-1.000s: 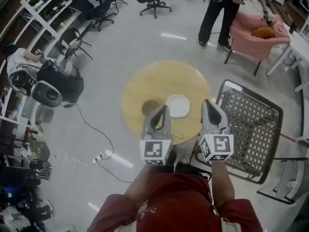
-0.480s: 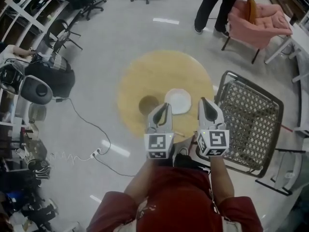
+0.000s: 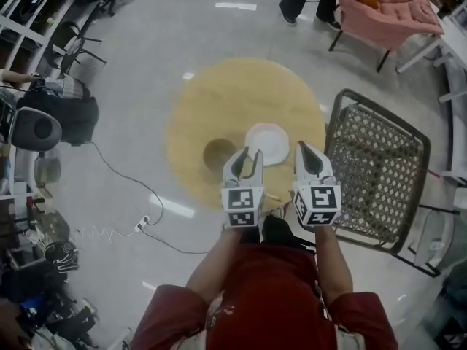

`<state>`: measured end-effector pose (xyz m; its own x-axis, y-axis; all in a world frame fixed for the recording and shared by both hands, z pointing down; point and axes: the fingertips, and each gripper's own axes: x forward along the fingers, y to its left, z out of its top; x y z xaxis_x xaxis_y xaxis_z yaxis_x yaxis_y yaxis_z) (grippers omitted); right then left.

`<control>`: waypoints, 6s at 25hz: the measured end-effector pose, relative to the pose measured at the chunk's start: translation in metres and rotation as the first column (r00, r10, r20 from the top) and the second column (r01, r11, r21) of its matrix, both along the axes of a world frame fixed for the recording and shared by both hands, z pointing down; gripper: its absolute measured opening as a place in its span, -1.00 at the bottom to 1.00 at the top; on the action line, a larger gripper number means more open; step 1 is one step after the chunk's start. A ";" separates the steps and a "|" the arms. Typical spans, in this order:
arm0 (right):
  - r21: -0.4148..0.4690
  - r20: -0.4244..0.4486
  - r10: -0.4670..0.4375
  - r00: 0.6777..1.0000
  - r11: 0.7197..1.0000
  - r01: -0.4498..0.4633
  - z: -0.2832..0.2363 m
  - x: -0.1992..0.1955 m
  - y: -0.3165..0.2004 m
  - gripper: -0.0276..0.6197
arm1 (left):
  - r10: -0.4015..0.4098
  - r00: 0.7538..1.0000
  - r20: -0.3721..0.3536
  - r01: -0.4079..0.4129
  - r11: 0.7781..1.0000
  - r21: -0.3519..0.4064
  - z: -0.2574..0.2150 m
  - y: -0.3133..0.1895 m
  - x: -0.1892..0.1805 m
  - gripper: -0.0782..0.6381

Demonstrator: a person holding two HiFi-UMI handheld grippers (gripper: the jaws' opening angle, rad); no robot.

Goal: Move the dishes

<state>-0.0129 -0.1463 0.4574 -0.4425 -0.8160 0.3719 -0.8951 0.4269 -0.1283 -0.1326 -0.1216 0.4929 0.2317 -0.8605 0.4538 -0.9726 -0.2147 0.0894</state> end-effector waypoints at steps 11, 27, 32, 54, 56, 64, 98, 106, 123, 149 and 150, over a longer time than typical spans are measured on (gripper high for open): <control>-0.206 -0.054 -0.006 0.999 0.978 -0.006 0.066 -0.006 0.000 -0.71 | -0.003 0.999 -0.048 -0.008 0.974 -0.226 0.062 0.001 0.002 -0.20; -0.433 -0.130 -0.027 0.991 0.901 -0.032 0.146 -0.013 0.000 -0.61 | -0.003 1.000 -0.031 -0.010 0.922 -0.388 0.120 -0.006 -0.013 0.06; -0.487 -0.147 -0.030 0.989 0.872 -0.046 0.163 -0.013 0.002 -0.60 | 0.007 0.999 -0.031 -0.019 0.905 -0.426 0.132 -0.009 -0.020 0.06; -0.536 -0.192 -0.029 0.981 0.840 -0.080 0.187 -0.018 0.005 -0.67 | 0.034 0.999 0.013 -0.024 0.891 -0.454 0.145 -0.015 -0.026 -0.33; -0.535 -0.188 -0.025 0.982 0.841 -0.081 0.186 -0.020 0.005 -0.69 | 0.035 0.999 0.017 -0.024 0.891 -0.453 0.144 -0.015 -0.029 -0.36; -0.525 -0.198 -0.017 0.980 0.846 -0.092 0.184 -0.015 0.008 -0.81 | 0.030 0.999 0.017 -0.019 0.895 -0.446 0.141 -0.014 -0.028 -0.45; -0.458 -0.187 0.037 0.982 0.881 -0.121 0.156 -0.006 0.010 -0.91 | 0.057 0.998 -0.033 -0.065 0.920 -0.387 0.102 -0.012 -0.019 -0.71; -0.426 -0.178 0.080 0.981 0.892 -0.150 0.140 0.012 0.020 -0.91 | 0.097 0.995 -0.024 -0.099 0.941 -0.322 0.074 -0.013 0.002 -0.73; -0.346 -0.162 0.251 0.954 0.891 -0.293 0.103 0.083 0.057 -0.91 | 0.241 0.970 0.021 -0.231 0.952 -0.203 0.025 -0.001 0.071 -0.74; -0.305 -0.177 0.676 0.716 0.654 -0.693 0.080 0.288 0.200 -0.91 | 0.659 0.752 -0.018 -0.654 0.742 -0.147 -0.004 0.081 0.303 -0.74; -0.306 -0.178 0.690 0.702 0.639 -0.706 0.083 0.295 0.208 -0.91 | 0.673 0.740 -0.020 -0.668 0.729 -0.148 0.000 0.087 0.312 -0.74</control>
<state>0.2822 0.0620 0.5399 0.2291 -0.6999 0.6765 -0.9168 -0.3886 -0.0916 0.1793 -0.0345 0.4925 0.7073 -0.4159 0.5716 -0.5835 -0.8000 0.1399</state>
